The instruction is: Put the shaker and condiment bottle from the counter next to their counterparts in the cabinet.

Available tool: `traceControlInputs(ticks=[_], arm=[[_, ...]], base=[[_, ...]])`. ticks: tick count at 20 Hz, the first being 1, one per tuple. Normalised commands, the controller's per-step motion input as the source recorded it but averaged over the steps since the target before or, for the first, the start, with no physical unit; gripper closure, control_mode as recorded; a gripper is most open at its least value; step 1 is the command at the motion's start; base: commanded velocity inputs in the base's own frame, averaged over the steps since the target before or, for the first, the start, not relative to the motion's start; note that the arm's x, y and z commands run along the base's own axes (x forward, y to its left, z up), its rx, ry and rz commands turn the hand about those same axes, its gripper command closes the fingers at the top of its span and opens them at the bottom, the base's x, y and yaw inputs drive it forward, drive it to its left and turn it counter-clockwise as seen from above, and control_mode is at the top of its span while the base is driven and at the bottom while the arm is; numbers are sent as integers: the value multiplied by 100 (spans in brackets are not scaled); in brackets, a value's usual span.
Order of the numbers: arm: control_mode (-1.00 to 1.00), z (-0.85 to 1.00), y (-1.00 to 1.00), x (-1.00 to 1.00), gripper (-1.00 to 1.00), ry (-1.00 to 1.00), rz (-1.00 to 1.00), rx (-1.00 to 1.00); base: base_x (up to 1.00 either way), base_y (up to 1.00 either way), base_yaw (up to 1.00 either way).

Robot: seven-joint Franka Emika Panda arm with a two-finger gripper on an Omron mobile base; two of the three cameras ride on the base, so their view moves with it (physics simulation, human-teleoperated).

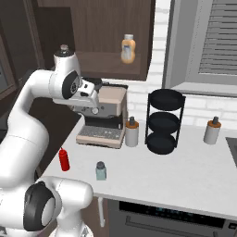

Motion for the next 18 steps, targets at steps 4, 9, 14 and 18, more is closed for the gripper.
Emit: traceControlInputs(ticks=[4,9,14,18], arm=[[-100,0,-21,-10,-100,-4,1,2],[-100,-8,-30,-18,-100,-6,5,0],[-100,-21,-38,0,-100,-1,5,1],[-100,-28,-47,-17,-100,-12,21,9]], base=[[0,0,0],[0,0,0],[0,0,0],[0,0,0]])
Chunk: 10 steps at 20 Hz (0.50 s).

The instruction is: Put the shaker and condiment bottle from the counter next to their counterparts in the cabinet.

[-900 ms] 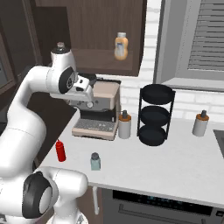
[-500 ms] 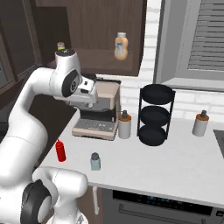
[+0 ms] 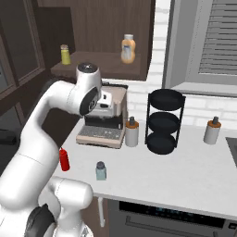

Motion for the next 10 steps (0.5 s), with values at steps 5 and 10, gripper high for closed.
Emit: traceControlInputs(ticks=[5,10], arm=[[-100,-25,-42,-38,-100,-15,20,3],[-100,-28,-49,-39,-100,-21,19,17]], base=[[0,0,0],[0,0,0]])
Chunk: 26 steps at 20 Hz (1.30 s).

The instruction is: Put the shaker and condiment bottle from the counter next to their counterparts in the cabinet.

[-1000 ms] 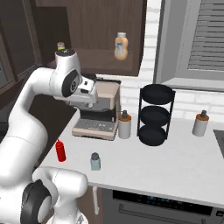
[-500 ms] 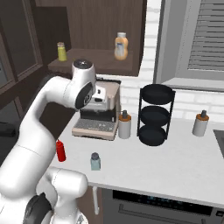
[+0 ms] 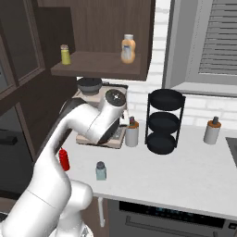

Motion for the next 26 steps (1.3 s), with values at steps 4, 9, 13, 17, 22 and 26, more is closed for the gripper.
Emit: traceControlInputs(ticks=[4,9,13,17,22,26], arm=[[-100,-26,-43,-34,-100,-21,20,6],[-100,-27,-14,-9,-100,-9,12,5],[-100,-43,-6,0,-100,-3,20,7],[-100,-58,-3,0,-100,0,26,4],[-100,-48,-9,2,-100,6,12,3],[-100,-42,-6,0,-100,0,12,0]], base=[[0,0,0],[0,0,0],[0,0,0],[0,0,0],[0,0,0],[0,0,0]])
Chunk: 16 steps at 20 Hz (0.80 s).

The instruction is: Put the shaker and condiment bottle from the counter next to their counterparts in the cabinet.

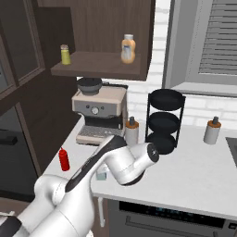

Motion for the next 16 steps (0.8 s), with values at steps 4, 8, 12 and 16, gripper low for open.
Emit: traceControlInputs(ticks=[4,8,12,16], arm=[[-100,-42,0,8,-100,0,12,6],[-100,-20,0,11,-100,0,13,10],[-100,-16,0,1,-100,0,14,12],[-100,-13,0,0,-100,0,12,7]], base=[[0,0,0],[0,0,0],[0,0,0],[0,0,0]])
